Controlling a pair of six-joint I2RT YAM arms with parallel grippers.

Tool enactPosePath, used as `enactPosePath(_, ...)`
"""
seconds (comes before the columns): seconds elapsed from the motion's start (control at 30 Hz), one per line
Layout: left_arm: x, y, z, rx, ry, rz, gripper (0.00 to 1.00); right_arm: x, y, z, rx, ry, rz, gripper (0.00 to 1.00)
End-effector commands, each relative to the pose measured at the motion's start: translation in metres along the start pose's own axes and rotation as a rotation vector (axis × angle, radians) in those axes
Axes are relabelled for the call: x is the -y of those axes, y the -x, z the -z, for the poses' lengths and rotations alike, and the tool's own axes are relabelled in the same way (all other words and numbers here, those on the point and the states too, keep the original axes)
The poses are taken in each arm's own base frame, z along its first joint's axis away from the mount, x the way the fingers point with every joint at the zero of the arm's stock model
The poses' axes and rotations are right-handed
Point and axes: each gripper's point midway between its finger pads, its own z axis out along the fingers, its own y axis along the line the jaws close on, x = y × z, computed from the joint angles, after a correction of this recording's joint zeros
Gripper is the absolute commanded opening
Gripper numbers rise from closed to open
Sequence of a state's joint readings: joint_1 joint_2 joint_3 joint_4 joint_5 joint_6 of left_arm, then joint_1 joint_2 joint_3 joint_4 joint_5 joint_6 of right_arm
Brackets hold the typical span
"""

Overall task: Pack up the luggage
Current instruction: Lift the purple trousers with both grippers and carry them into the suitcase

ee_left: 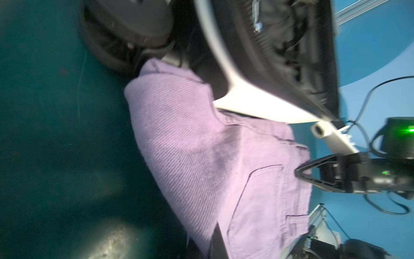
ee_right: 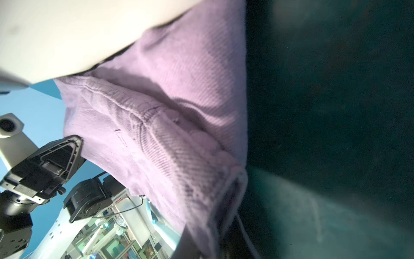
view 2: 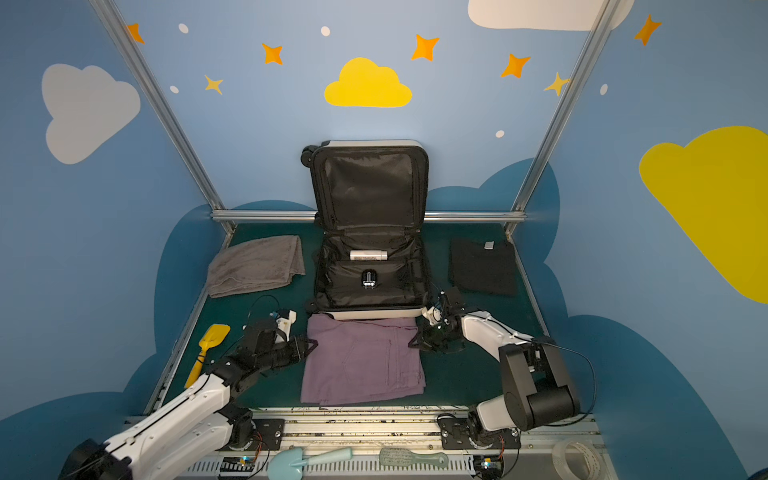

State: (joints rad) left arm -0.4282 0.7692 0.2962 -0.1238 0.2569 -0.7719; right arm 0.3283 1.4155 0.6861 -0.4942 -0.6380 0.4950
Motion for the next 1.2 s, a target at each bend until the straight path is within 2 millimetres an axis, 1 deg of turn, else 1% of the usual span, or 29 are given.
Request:
enactPosePath(0.0,0.015,0.009,0.021,0.041,-0.016,0.001,0.03,-0.031,-0.007,0.014,-0.001,0.046,0.069,0.00)
enactPosePath(0.03,0.016,0.016,0.028,0.078,-0.002,-0.003,0.03,-0.039,-0.009,0.017,0.001,0.048,0.088,0.00)
enactPosePath(0.1,0.026,0.022,0.040,0.105,-0.019,-0.012,0.03,-0.055,-0.011,0.025,0.011,0.052,0.125,0.00)
enactPosePath(0.23,0.048,0.037,0.060,0.151,-0.060,-0.028,0.03,-0.086,-0.014,0.046,0.042,0.071,0.184,0.00)
enactPosePath(0.37,0.074,0.055,0.078,0.201,-0.101,-0.058,0.03,-0.111,-0.015,0.068,0.079,0.109,0.231,0.00)
enactPosePath(0.5,0.099,0.078,0.091,0.246,-0.127,-0.096,0.03,-0.138,-0.007,0.088,0.136,0.161,0.311,0.00)
enactPosePath(0.57,0.112,0.090,0.092,0.261,-0.134,-0.120,0.03,-0.151,0.002,0.097,0.183,0.188,0.344,0.00)
enactPosePath(0.63,0.121,0.104,0.090,0.281,-0.134,-0.136,0.03,-0.160,0.014,0.104,0.243,0.207,0.371,0.00)
enactPosePath(0.73,0.136,0.126,0.082,0.305,-0.148,-0.163,0.03,-0.170,0.039,0.119,0.355,0.221,0.384,0.00)
enactPosePath(0.9,0.159,0.158,0.061,0.295,-0.161,-0.203,0.03,-0.185,0.077,0.146,0.416,0.247,0.375,0.00)
enactPosePath(1.03,0.177,0.187,0.046,0.300,-0.173,-0.237,0.03,-0.191,0.112,0.162,0.461,0.249,0.360,0.00)
enactPosePath(1.17,0.185,0.214,0.025,0.294,-0.190,-0.247,0.03,-0.192,0.149,0.171,0.490,0.259,0.334,0.00)
